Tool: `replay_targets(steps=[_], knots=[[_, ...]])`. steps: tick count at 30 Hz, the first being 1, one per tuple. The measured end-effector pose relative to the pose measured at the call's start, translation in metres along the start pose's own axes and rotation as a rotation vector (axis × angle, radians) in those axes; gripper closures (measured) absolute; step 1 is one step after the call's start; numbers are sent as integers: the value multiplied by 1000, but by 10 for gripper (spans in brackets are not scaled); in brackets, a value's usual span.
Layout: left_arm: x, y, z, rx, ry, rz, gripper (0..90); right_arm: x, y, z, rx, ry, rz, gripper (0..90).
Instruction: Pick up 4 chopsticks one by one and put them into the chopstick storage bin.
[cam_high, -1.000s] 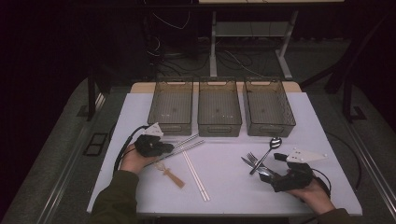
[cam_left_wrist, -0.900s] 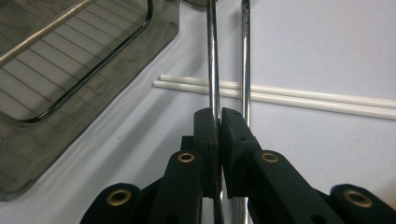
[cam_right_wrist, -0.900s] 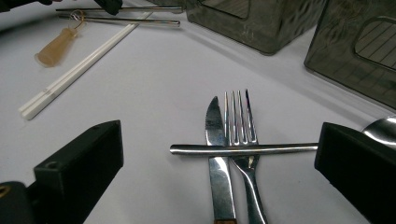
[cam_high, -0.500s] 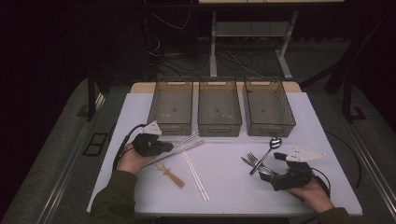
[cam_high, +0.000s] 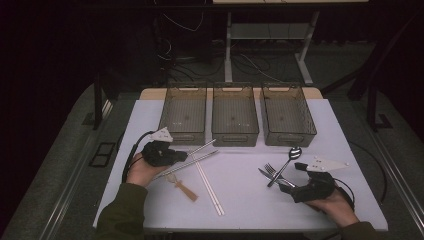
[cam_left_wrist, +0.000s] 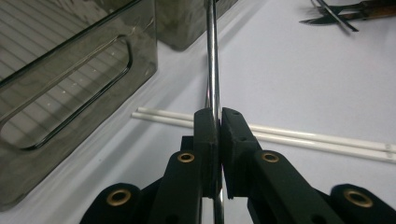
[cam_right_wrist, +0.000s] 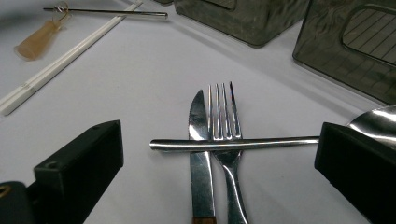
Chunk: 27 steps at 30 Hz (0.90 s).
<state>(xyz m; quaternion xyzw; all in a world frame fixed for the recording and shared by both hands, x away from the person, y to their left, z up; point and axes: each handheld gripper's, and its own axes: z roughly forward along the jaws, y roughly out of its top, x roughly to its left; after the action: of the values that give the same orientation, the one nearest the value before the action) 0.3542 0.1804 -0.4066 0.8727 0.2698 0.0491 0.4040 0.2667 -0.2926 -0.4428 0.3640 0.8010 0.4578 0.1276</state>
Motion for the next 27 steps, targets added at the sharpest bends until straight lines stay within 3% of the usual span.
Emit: replay_targets(steps=[16,27], knots=[[-6,18,-9,-47,17,-47,850,2,1,-2,-13,8,2,15],[-4,32,-14,-77,37,-73,851,4,1,-4,-21,10,6,15]])
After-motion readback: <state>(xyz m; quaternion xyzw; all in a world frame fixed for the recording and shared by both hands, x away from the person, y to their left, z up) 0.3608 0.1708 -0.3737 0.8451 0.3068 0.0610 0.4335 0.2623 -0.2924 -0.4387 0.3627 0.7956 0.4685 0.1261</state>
